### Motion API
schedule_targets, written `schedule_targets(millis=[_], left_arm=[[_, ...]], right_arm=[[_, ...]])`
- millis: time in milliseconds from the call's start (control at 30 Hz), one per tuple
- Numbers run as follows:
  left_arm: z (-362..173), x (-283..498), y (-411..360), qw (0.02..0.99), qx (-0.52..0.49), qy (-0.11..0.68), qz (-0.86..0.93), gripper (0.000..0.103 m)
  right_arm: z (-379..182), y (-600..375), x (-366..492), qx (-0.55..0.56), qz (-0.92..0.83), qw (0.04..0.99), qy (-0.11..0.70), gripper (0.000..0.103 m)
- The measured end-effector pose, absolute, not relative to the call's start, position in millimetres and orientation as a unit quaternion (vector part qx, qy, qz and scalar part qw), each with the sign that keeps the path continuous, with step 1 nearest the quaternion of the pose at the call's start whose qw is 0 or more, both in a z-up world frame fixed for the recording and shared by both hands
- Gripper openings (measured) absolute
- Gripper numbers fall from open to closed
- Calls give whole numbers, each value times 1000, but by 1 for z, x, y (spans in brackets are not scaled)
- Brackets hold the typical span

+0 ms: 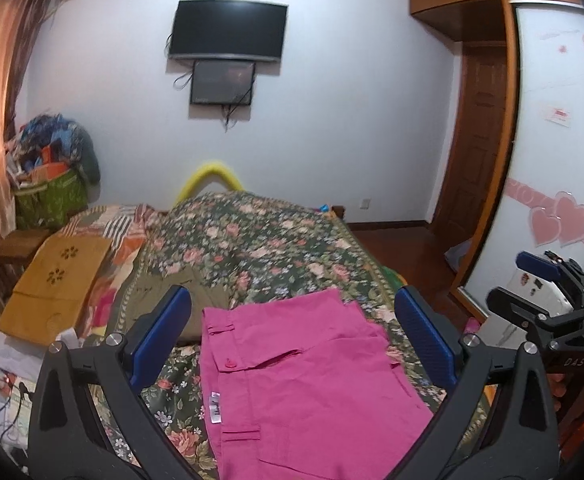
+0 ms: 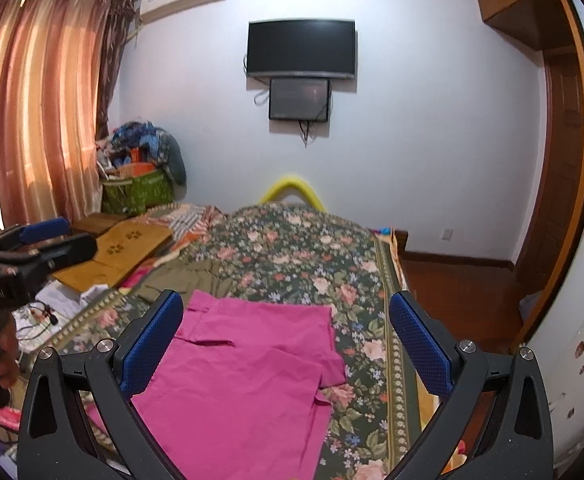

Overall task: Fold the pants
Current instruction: 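Lower both grippers onto the pink pants and close on the waistband edge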

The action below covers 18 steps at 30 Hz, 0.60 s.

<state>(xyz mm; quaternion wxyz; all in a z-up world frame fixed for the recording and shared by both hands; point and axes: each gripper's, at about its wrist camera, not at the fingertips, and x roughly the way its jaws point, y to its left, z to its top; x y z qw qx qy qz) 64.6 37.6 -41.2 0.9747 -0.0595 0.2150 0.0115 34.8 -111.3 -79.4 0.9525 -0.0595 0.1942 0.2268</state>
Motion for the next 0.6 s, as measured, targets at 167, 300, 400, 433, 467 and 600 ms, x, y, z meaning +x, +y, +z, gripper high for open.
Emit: schedule_targets(millis=[167, 300, 400, 433, 467, 600], left_arm=[[-66, 104, 56, 968, -57, 240, 45, 103], [-87, 138, 80, 960, -59, 267, 53, 103], [-102, 166, 99, 954, -57, 287, 67, 103], [-107, 177, 105, 951, -56, 295, 74, 103], [-113, 187, 111, 948, -54, 302, 82, 103], [-136, 221, 135, 941, -51, 322, 95, 103]], right_arm=[[-104, -117, 71, -59, 218, 944, 241, 103], [-128, -124, 106, -53, 211, 933, 286, 103], [-139, -131, 128, -45, 210, 926, 312, 103], [-142, -133, 135, -43, 209, 924, 318, 103], [-145, -135, 144, -42, 207, 922, 325, 103], [-156, -138, 181, -45, 197, 917, 344, 102]])
